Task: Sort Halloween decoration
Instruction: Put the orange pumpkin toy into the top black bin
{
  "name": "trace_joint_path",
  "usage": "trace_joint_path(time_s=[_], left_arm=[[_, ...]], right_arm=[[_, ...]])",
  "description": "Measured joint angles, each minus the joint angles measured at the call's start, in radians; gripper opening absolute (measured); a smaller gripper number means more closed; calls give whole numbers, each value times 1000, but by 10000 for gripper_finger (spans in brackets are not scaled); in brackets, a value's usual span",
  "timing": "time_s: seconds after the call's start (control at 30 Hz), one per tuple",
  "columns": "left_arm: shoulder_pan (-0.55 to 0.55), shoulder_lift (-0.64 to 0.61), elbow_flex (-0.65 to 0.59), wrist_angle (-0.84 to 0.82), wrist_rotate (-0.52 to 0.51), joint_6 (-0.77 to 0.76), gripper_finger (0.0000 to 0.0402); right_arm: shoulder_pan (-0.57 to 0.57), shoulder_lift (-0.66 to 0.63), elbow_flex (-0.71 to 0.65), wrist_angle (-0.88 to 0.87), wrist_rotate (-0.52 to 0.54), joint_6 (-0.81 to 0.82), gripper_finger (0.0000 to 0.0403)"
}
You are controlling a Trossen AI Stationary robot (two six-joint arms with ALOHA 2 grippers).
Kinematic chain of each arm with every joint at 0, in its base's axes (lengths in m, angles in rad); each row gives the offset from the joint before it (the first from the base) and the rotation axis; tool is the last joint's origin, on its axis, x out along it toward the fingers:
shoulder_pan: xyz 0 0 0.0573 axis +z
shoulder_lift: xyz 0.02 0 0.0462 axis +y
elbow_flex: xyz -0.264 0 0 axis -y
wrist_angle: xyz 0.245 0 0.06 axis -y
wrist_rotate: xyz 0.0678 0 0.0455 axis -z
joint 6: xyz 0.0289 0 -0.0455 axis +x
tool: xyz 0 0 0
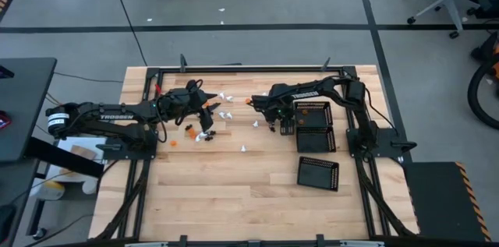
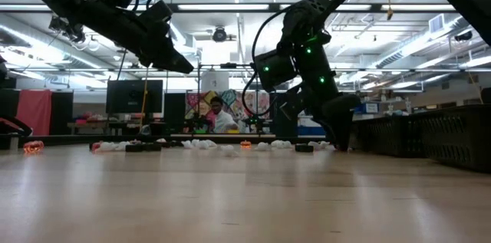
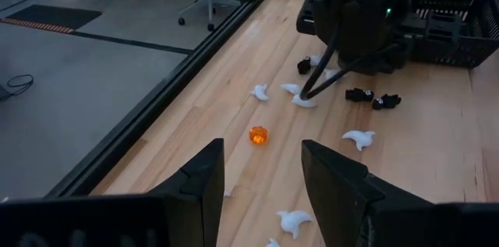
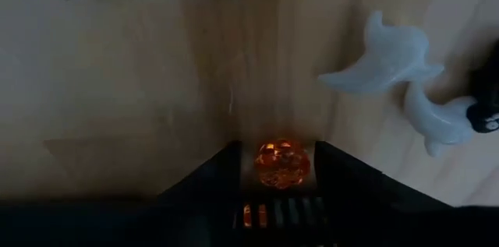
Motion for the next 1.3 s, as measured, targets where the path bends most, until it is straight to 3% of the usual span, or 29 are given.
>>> trace_joint_path(time_s=[0.3,0.7,0.83,1.1,1.3], left_arm=[[0,0,0,-2,0,0,157],[0,0,0,-3,0,0,157],[0,0,0,-5,0,0,157],[0,0,0,-2,0,-1,157],[0,0,0,2,0,-1,157]], right_arm=[[1,-8,-2,-2,-24,-32,87],[60,-56,59,32,-44,4,68],[57,-59,68,-16,-16,-10,93],[27,-51,68,-56,11,17,199],[4,-51,57,-66,4,21,218]])
